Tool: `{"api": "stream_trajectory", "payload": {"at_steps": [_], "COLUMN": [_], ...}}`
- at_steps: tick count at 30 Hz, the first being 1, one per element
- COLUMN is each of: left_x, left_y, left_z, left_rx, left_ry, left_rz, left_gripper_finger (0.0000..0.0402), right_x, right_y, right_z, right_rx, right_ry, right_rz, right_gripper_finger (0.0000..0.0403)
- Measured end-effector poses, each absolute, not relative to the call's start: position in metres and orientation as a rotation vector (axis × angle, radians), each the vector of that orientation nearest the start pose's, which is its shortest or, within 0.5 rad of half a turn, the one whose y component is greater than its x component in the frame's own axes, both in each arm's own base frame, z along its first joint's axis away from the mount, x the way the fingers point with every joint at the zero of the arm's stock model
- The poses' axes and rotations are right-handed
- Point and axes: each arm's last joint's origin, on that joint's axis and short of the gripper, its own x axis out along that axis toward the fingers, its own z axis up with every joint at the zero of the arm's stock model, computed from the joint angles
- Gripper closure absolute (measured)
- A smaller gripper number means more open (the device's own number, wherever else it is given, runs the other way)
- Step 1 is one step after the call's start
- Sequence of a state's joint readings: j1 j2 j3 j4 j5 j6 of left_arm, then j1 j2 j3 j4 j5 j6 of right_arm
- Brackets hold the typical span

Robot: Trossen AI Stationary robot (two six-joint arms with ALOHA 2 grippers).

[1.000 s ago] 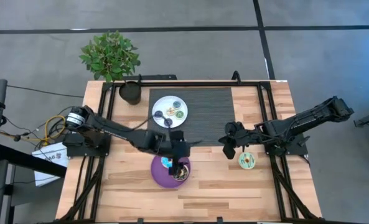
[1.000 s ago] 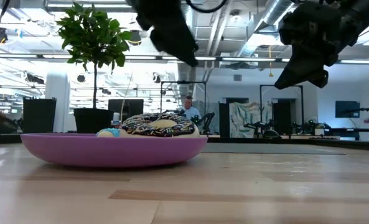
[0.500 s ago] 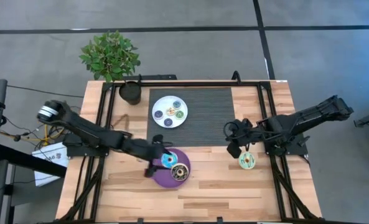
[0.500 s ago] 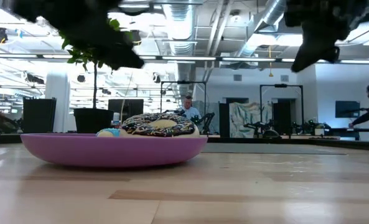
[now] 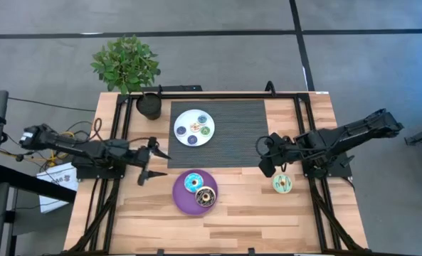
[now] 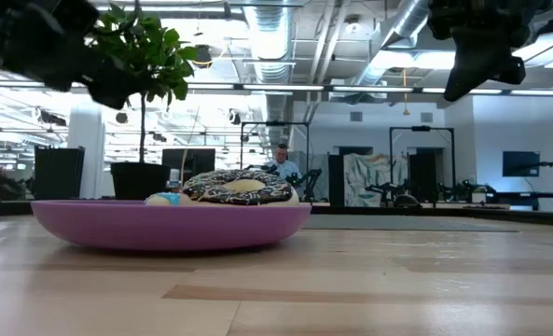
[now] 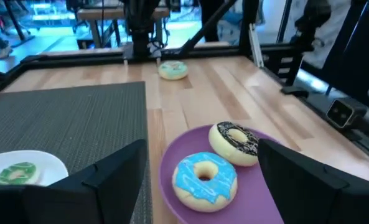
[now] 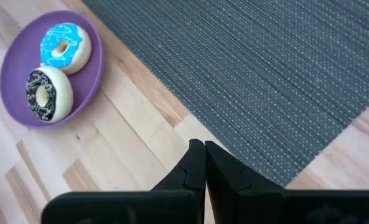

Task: Pick & Place donuts
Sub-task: Put the large light green donut on the purple plate

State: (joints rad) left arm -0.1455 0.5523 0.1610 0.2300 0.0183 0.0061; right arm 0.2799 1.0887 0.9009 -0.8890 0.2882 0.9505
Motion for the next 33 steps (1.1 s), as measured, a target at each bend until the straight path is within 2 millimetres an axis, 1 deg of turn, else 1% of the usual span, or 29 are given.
{"api": "stream_trajectory", "payload": {"at_steps": [4, 7, 10, 13, 14, 17, 20, 25, 29, 33], "left_x": [0.123, 0.114, 0.107, 0.101, 0.1, 0.097, 0.097, 0.098, 0.098, 0.098], "left_y": [-0.014, -0.012, -0.01, -0.007, -0.007, -0.007, -0.007, -0.008, -0.008, -0.008], "left_z": [0.176, 0.173, 0.167, 0.165, 0.167, 0.171, 0.17, 0.169, 0.168, 0.168], "left_rx": [-0.002, -0.006, -0.007, -0.007, -0.002, 0.033, 0.041, 0.042, -0.009, -0.016], "left_ry": [0.1, 0.04, 0.021, 0.029, 0.007, -0.048, -0.042, -0.025, -0.019, -0.018], "left_rz": [-0.178, -0.176, -0.137, -0.072, -0.058, -0.067, -0.085, -0.088, -0.087, -0.086], "left_gripper_finger": [0.0102, 0.0102, 0.0102, 0.0102, 0.0102, 0.0102, 0.0102, 0.0102, 0.0102, 0.0102], "right_x": [0.195, 0.2, 0.204, 0.208, 0.209, 0.21, 0.209, 0.201, 0.188, 0.177], "right_y": [0.049, 0.051, 0.053, 0.054, 0.055, 0.056, 0.057, 0.055, 0.052, 0.05], "right_z": [0.26, 0.255, 0.249, 0.242, 0.241, 0.238, 0.238, 0.237, 0.234, 0.233], "right_rx": [0.569, 0.559, 0.562, 0.563, 0.565, 0.578, 0.58, 0.565, 0.535, 0.524], "right_ry": [0.951, 0.976, 1.017, 1.059, 1.072, 1.111, 1.123, 1.198, 1.341, 1.444], "right_rz": [-0.505, -0.514, -0.511, -0.507, -0.502, -0.484, -0.481, -0.497, -0.549, -0.616], "right_gripper_finger": [0.0403, 0.0403, 0.0403, 0.0403, 0.0403, 0.0403, 0.0403, 0.0403, 0.0401, 0.0379]}}
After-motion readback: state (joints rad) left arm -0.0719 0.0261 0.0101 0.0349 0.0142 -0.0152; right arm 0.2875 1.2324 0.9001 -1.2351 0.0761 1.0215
